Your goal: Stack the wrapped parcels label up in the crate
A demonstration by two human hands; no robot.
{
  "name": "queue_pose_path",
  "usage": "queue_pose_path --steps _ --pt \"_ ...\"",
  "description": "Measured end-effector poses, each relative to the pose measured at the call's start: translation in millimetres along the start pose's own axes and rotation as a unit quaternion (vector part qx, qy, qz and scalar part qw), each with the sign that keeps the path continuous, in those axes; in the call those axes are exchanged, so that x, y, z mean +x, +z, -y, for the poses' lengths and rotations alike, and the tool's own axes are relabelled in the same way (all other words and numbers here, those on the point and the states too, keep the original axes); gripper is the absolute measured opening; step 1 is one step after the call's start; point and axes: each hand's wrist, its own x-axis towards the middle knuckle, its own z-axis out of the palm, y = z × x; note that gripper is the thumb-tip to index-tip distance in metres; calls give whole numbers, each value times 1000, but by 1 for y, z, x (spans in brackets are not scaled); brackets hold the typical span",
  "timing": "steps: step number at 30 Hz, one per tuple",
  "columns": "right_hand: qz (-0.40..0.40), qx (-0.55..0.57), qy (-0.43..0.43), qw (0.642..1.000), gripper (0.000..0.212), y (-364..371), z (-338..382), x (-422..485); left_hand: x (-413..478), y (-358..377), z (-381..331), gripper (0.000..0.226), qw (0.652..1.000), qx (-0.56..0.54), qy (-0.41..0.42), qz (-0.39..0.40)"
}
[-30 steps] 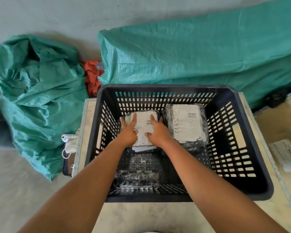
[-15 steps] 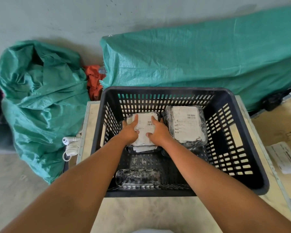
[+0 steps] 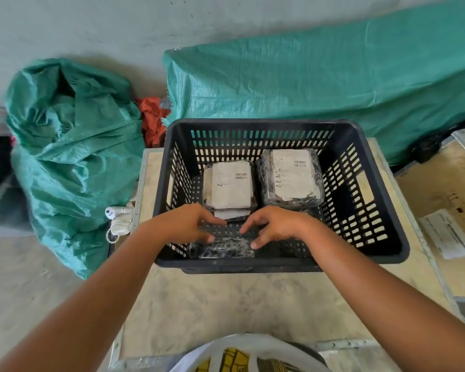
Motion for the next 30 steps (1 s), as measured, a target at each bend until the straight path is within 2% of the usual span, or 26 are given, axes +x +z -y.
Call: queue_pose_path --steps 3,7,10,15,17,20,25,28,30 --pt "30 -24 -26 999 39 6 2 0 -5 11 0 55 1000 -9 -6 16" --pt "26 -83 -34 996 39 17 3 5 -4 27 6 54 999 48 -14 20" --pt "18 -79 -39 996 39 16 1 7 -1 31 11 57 999 48 -20 5" --pt "-36 17 -24 999 40 7 -4 7 17 30 8 80 998 54 -29 -25" --pt "-37 -2 -33 999 47 9 -3 8 25 32 7 85 996 66 -31 -46" --pt "-92 -66 -57 992 52 11 -3 15 32 34 7 90 994 94 -25 -57" --pt "-119 -99 -67 986 40 10 -1 19 32 33 9 80 990 111 -3 -87" --pt "-149 -22 -89 985 36 2 0 5 21 25 2 73 988 95 17 -120" --pt "-189 32 -122 974 35 -7 4 -10 5 12 -7 68 983 59 64 -161"
